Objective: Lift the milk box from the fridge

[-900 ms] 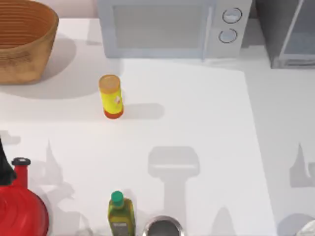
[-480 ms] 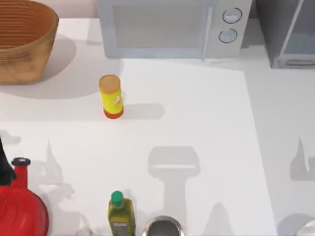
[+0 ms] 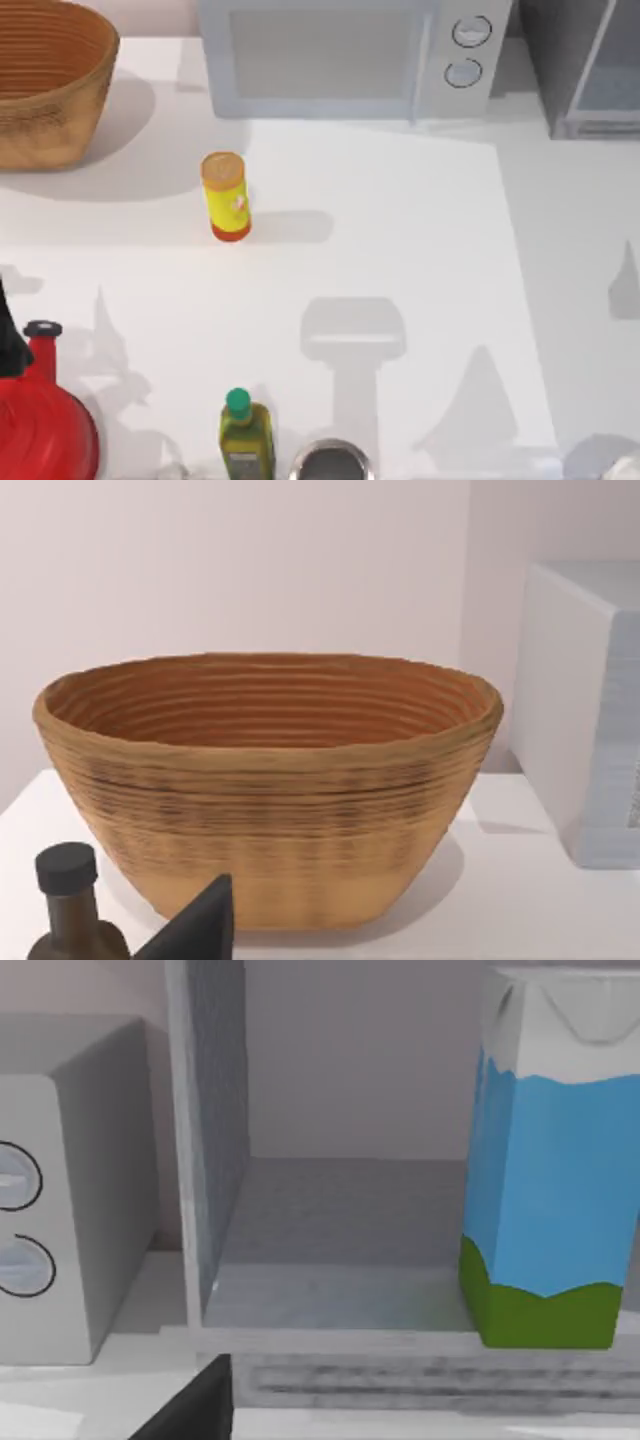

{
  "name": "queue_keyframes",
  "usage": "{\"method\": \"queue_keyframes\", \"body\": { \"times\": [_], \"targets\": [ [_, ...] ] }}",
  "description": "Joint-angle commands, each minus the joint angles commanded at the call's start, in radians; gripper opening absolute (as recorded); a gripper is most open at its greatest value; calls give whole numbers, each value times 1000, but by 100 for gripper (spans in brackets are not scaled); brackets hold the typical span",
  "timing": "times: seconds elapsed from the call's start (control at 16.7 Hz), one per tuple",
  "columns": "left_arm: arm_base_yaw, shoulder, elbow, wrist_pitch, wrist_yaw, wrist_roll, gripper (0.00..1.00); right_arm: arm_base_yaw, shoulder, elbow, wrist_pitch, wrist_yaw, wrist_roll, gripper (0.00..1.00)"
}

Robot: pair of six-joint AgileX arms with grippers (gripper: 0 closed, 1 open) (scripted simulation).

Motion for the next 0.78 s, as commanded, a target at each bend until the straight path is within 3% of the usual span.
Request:
{"method": "queue_keyframes", "body": {
  "times": [0.48, 0.78],
  "targets": [
    [0, 0, 0, 0, 0, 0, 100, -198, 678, 62, 593, -192, 16, 100],
    [0, 0, 0, 0, 0, 0, 100, -263, 887, 91, 796, -254, 20, 100]
  ]
}}
